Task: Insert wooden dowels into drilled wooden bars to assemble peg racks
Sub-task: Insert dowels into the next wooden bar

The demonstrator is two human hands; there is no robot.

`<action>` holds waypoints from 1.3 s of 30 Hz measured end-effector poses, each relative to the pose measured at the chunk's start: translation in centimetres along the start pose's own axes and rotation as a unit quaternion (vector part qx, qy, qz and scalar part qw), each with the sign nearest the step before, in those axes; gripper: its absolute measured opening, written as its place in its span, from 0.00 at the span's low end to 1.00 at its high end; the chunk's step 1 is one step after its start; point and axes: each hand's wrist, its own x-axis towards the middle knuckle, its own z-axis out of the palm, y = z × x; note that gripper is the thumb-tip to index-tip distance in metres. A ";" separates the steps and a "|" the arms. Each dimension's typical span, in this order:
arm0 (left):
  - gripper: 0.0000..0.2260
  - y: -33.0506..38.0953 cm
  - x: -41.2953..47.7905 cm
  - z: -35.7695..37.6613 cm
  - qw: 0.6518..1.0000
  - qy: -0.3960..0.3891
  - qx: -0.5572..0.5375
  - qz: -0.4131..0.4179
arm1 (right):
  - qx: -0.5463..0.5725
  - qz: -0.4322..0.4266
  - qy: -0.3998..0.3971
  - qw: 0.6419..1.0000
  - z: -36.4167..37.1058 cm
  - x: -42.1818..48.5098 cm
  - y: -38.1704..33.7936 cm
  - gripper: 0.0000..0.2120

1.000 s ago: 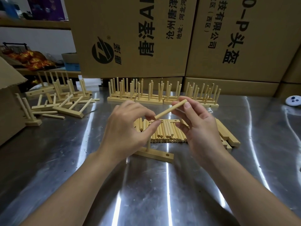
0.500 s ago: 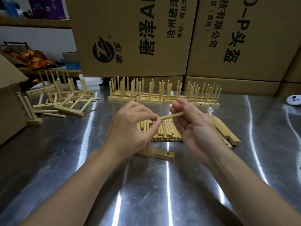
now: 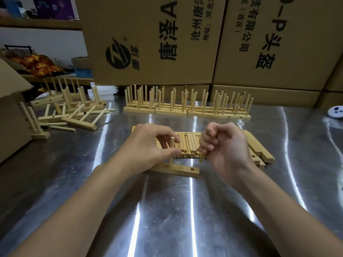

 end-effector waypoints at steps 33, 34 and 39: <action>0.09 1.0 0.3 1.5 0.999 0.018 -0.036 -0.002 | -0.200 -0.055 -0.097 0.973 -0.2 0.4 2.0 0.11; 0.09 1.0 0.3 1.4 0.999 0.016 -0.035 -0.003 | -0.196 -0.056 -0.085 0.975 -0.2 0.5 2.1 0.11; 0.09 1.1 0.1 1.4 0.999 0.005 -0.035 -0.004 | -0.218 -0.088 -0.032 0.971 0.1 0.9 2.2 0.12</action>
